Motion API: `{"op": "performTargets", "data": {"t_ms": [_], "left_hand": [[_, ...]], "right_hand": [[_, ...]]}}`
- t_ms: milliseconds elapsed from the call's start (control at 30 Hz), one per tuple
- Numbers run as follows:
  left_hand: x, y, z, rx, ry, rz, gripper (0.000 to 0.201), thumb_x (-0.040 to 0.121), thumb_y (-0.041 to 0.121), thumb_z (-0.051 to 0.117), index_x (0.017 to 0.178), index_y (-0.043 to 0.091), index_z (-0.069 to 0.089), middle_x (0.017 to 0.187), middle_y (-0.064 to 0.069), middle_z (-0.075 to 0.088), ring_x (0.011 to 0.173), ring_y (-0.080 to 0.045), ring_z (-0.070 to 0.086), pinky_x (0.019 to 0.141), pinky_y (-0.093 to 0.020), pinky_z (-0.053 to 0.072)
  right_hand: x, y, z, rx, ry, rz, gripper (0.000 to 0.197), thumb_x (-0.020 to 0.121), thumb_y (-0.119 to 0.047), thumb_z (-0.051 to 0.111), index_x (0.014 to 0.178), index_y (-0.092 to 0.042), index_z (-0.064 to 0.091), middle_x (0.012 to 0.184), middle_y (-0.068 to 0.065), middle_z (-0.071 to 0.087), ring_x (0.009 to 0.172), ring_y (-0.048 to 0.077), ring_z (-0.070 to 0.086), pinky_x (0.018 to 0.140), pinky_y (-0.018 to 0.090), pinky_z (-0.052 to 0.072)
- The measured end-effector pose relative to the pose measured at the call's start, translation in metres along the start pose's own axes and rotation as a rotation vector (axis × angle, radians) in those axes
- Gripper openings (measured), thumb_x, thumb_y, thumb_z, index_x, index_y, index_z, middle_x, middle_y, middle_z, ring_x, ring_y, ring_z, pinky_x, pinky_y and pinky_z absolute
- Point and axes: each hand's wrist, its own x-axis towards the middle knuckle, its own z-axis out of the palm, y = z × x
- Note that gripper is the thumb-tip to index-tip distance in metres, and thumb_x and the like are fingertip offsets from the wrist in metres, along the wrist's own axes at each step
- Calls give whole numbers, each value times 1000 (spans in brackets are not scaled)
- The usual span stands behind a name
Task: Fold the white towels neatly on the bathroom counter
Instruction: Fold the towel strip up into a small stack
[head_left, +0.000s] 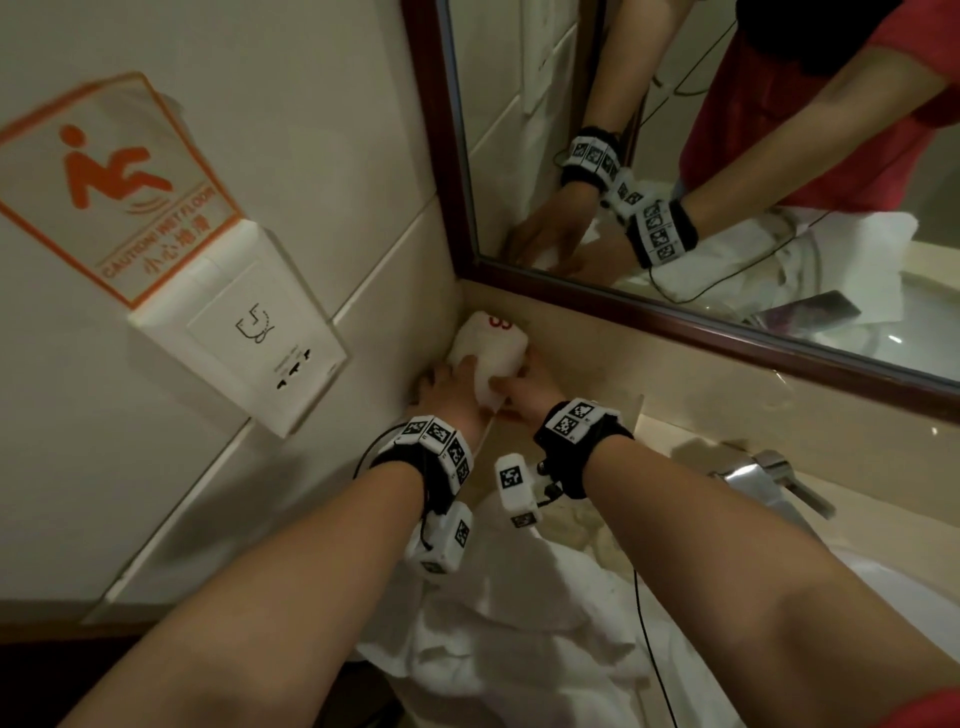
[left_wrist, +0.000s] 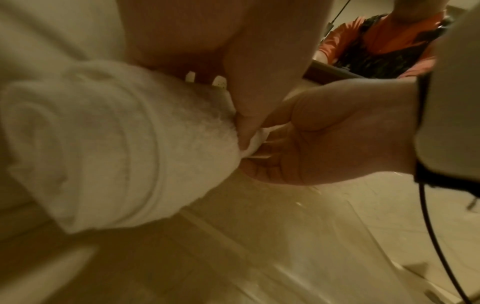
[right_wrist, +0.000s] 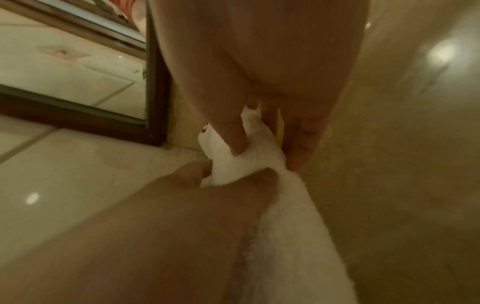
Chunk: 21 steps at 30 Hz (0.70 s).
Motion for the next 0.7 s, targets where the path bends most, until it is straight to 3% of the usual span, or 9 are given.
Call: {"op": "performTargets", "data": {"t_ms": [133, 300, 433, 500, 600, 700], "left_hand": [[5, 5, -3, 13, 13, -9, 68, 96, 39, 47, 152, 28, 11, 155, -12, 16, 140, -36, 19, 109, -51, 32], [2, 7, -1, 126, 42, -33, 68, 96, 44, 44, 152, 28, 8, 155, -14, 16, 140, -35, 22, 106, -49, 34], [-7, 9, 1, 276, 174, 1, 71, 92, 53, 47, 150, 28, 15, 146, -12, 31, 130, -33, 33, 98, -44, 35], [-12, 7, 2, 284, 222, 35, 73, 88, 56, 49, 148, 27, 19, 140, -12, 36, 123, -32, 38, 92, -43, 37], [-24, 7, 3, 245, 252, 36, 76, 84, 57, 55, 145, 24, 24, 135, -11, 39, 118, -32, 40, 89, -43, 38], [-39, 13, -1, 216, 250, 25, 74, 84, 52, 58, 144, 23, 25, 138, -10, 34, 121, -31, 37, 93, -45, 37]], "right_hand": [[3, 1, -1, -76, 5, -37, 70, 86, -4, 65, 146, -19, 32, 138, 12, 51, 118, 36, 56, 84, 57, 54], [14, 2, 3, -179, -1, -5, 63, 88, -6, 61, 145, -16, 35, 135, 15, 53, 111, 37, 58, 82, 56, 56], [5, 3, -5, -229, 0, 22, 55, 89, -11, 59, 140, -14, 40, 127, 17, 57, 103, 34, 63, 84, 52, 56], [-6, 2, -11, -212, 14, 61, 54, 90, -14, 59, 139, -15, 39, 125, 16, 57, 98, 32, 63, 80, 45, 58], [-26, -2, -20, -188, 5, 91, 63, 87, -18, 64, 142, -22, 33, 133, 12, 53, 109, 32, 59, 76, 40, 57], [-53, -10, -30, -174, 6, 76, 75, 87, -18, 66, 148, -21, 24, 134, 11, 49, 115, 31, 56, 85, 41, 55]]}}
